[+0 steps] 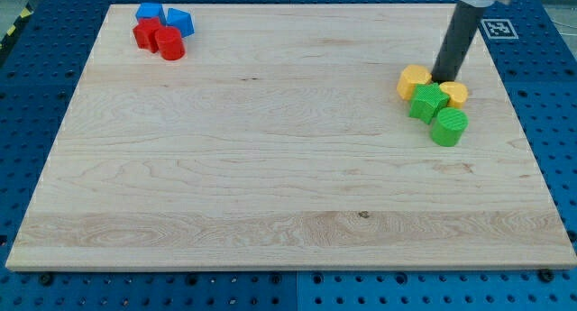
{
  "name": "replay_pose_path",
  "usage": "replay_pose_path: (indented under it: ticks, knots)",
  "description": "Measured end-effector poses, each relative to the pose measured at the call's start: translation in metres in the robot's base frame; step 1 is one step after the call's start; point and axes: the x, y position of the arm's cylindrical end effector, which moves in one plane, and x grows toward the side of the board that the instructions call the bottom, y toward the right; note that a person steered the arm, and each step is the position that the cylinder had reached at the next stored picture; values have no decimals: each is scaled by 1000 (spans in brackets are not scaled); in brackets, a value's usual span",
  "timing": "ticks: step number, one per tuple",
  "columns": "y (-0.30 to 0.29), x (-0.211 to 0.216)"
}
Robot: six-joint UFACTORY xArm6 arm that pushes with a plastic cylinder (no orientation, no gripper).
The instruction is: Place the arm right to the yellow heart
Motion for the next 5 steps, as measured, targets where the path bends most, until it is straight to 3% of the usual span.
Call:
replay_pose_path:
  ticks: [5]
  knots:
    - [43, 20]
